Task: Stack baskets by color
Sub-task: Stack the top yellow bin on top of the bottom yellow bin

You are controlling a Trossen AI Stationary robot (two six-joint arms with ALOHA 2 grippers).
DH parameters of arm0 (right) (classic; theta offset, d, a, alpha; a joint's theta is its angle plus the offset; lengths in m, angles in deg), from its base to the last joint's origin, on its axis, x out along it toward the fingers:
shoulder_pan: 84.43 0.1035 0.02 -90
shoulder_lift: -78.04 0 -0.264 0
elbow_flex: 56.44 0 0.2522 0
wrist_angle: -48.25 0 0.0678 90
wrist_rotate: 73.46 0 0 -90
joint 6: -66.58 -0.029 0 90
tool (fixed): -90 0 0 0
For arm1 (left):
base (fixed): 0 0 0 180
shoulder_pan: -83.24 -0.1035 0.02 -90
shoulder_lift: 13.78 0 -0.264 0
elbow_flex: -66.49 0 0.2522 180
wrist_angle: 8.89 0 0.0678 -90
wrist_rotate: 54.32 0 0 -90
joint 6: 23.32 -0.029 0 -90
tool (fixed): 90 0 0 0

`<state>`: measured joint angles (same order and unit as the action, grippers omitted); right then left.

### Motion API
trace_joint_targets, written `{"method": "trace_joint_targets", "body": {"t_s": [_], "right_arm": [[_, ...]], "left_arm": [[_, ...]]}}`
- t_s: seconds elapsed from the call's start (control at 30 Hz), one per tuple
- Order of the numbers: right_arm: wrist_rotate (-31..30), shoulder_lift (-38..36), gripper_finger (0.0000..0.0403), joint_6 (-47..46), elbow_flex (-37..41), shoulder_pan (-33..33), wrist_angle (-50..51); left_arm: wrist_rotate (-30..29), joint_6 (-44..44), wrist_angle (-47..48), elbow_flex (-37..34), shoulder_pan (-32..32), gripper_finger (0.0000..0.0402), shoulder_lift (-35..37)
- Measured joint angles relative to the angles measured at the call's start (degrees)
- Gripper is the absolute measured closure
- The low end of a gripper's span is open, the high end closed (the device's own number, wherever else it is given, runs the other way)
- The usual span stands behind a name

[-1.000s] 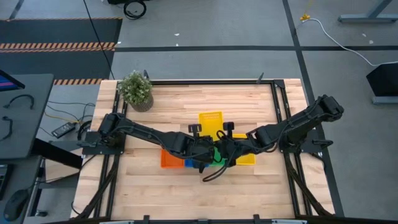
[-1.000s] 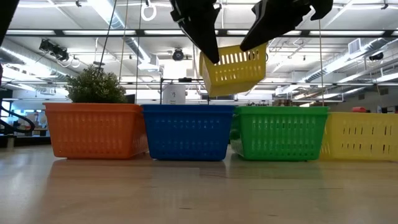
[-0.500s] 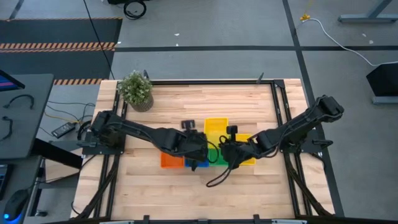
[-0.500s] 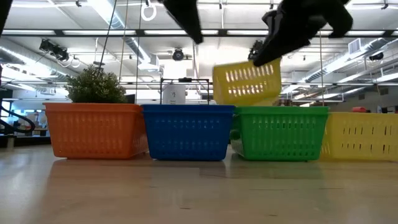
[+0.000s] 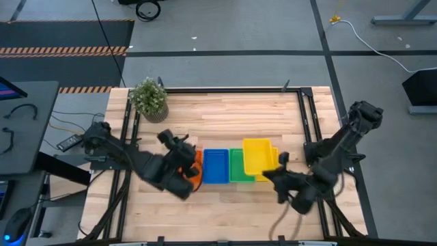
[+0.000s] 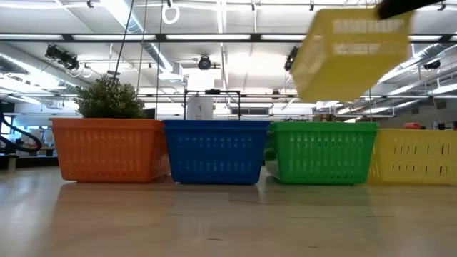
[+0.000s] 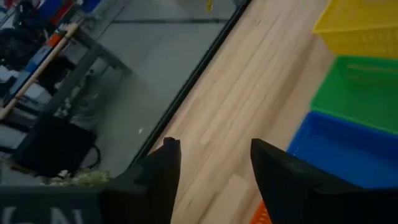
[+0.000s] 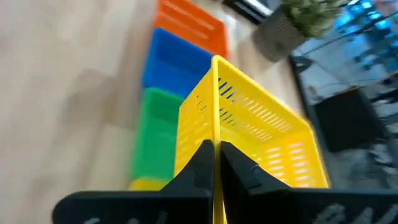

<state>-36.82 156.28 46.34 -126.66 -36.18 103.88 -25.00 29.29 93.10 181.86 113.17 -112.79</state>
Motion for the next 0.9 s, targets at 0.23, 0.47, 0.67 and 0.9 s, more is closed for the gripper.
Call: {"method": "trace_joint_targets", "body": {"t_s": [0.23, 0.47, 0.67, 0.9], "right_arm": [[3.06, 1.0, 0.0393, -17.21, -0.04, 11.68, 7.64], [-1.84, 3.51, 0.0393, -25.44, 3.33, 14.91, 10.61], [-4.19, 3.51, 0.0393, -29.28, 8.5, 14.71, 9.79], [-4.25, 3.49, 0.0393, -27.88, 12.71, 13.35, 5.57]], "left_arm": [[-2.47, 11.41, -1.0, -6.52, 6.02, 0.0224, -0.32], [-4.03, 23.63, -1.83, -15.28, 8.21, 0.0236, -0.36], [-4.04, 30.04, -2.74, -19.38, 8.66, 0.0237, -0.36], [-3.81, 30.7, -4.93, -19.98, 9.22, 0.0237, -0.4]]}}
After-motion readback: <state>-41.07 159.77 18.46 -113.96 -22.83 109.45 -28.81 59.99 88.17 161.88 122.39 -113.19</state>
